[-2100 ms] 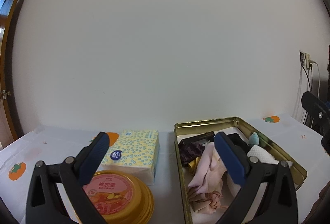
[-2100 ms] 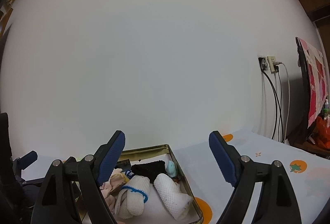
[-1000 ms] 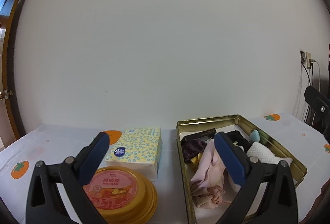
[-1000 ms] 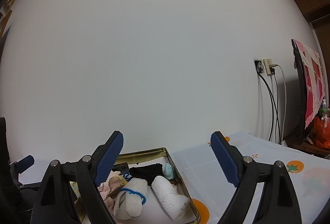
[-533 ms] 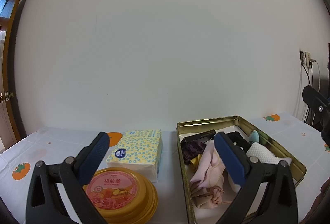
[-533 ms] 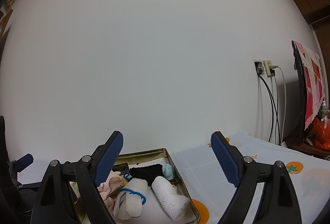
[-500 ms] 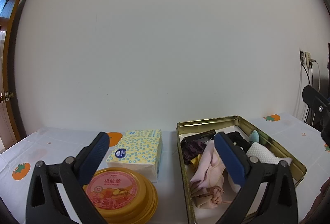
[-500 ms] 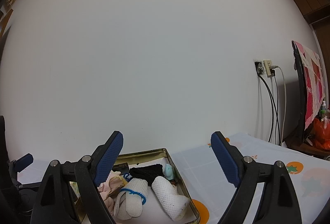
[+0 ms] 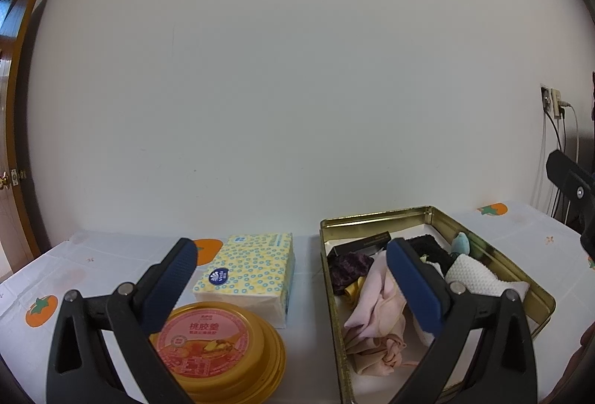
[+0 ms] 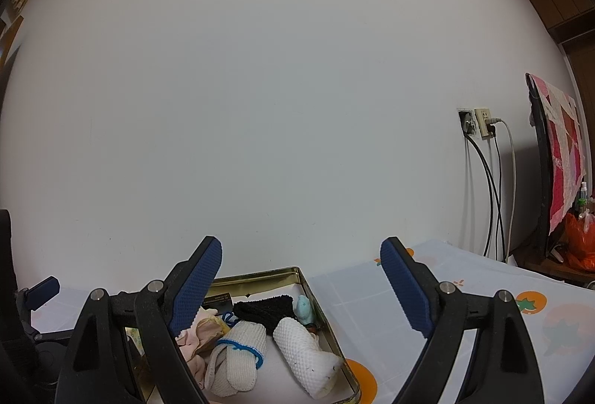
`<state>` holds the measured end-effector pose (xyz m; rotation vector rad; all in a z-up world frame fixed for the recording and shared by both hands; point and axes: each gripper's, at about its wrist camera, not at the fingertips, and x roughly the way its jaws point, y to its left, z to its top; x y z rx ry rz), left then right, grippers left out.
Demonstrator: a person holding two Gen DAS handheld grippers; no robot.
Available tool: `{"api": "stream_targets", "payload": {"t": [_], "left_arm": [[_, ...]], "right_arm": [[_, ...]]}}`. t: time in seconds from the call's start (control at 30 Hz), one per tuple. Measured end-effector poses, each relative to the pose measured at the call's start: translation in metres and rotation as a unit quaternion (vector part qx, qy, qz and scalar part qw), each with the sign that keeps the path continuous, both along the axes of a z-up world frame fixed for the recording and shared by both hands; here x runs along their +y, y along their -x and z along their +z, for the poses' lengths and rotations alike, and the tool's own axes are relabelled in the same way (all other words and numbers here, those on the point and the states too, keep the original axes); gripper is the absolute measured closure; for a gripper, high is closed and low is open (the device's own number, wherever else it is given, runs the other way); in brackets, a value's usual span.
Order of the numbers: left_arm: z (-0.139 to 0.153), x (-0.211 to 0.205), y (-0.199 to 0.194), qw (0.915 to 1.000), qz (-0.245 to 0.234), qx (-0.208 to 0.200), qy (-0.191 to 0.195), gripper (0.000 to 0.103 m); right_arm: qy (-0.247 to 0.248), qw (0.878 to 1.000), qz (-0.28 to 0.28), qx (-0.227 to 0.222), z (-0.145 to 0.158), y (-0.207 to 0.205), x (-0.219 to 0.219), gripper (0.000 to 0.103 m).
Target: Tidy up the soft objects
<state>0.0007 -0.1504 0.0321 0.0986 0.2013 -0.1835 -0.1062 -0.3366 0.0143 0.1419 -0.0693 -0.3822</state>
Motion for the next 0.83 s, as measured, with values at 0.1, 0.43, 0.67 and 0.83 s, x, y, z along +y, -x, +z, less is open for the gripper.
{"api": "stream_targets", "payload": {"t": [0.1, 0.43, 0.67, 0.83], "left_arm": [[0.0001, -0.0002, 0.0009, 1.0, 0.0, -0.002, 0.0, 0.0], [0.0018, 0.002, 0.0019, 0.9998, -0.018, -0.005, 0.008, 0.0], [0.0009, 0.0037, -0.0024, 0.9998, -0.017, 0.01, 0.009, 0.0], [0.0003, 0.0041, -0.0048, 0.9997, -0.014, 0.017, 0.009, 0.0]], "right_arm": [[0.001, 1.0, 0.0, 0.0, 0.0, -0.0001, -0.0001, 0.014], [0.0, 1.0, 0.0, 0.002, 0.0006, 0.0009, 0.0005, 0.013], [0.0, 1.0, -0.001, 0.002, 0.0008, 0.001, 0.0012, 0.013], [0.0, 1.0, -0.001, 0.002, 0.0007, 0.0009, 0.0016, 0.013]]}}
